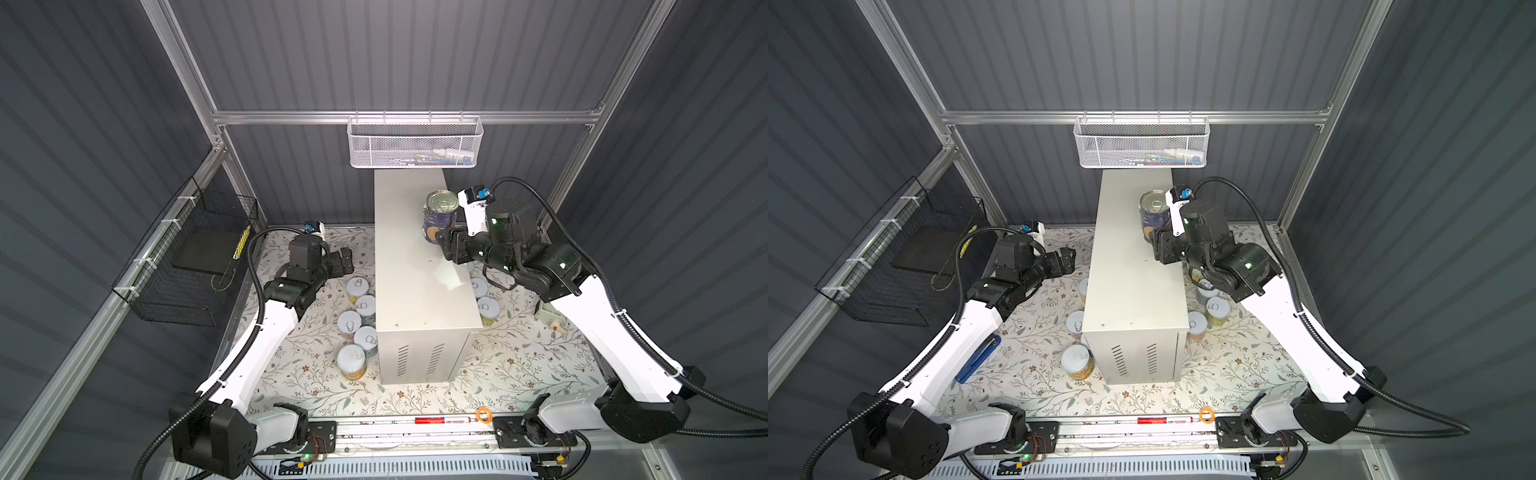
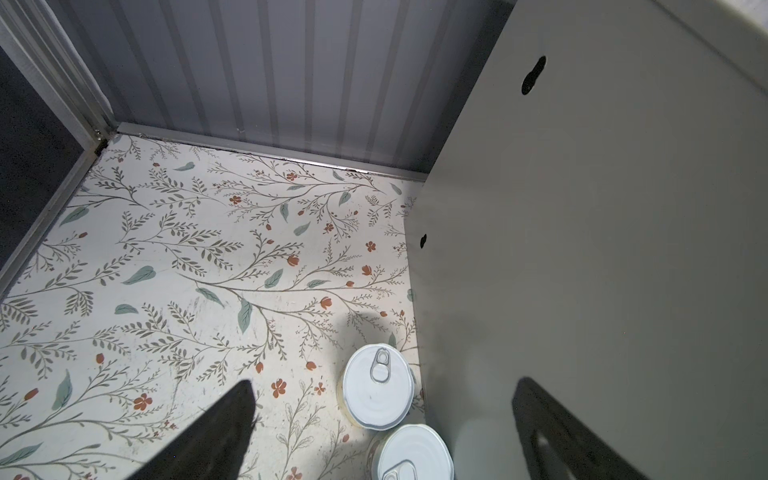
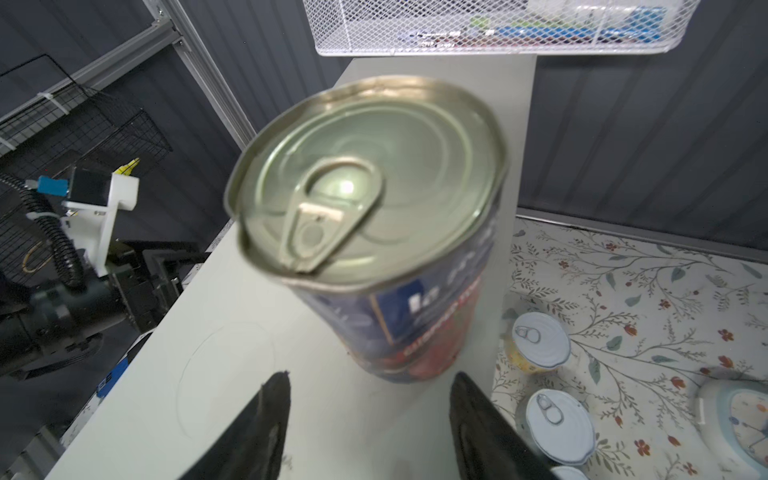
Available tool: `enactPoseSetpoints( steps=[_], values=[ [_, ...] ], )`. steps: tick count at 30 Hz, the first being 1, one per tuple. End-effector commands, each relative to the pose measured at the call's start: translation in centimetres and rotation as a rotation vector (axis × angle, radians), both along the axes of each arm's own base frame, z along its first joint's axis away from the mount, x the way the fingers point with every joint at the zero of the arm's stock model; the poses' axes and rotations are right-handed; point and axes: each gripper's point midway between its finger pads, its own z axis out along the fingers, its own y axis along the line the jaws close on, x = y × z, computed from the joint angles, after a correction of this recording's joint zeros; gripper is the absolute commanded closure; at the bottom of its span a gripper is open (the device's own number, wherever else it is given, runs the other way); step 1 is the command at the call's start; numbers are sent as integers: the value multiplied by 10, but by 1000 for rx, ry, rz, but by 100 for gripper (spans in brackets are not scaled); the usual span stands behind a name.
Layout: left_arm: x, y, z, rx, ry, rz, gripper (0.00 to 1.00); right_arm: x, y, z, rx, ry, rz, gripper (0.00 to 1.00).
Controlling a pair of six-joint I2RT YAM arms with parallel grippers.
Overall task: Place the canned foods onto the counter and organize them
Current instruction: 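Regrasp the blue can and push it farther along the cabinet top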
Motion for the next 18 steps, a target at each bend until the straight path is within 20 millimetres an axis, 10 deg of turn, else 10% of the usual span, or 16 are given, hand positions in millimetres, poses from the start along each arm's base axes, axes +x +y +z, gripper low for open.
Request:
enactPoseSetpoints(
  steps=[1,18],
  values=[
    [4,3,3,20,-7,2,3,13,-2,9,45,-29,-16,46],
    [12,0,-10,12,13,2,3,75,-2,4,122,-72,-67,45]
  ],
)
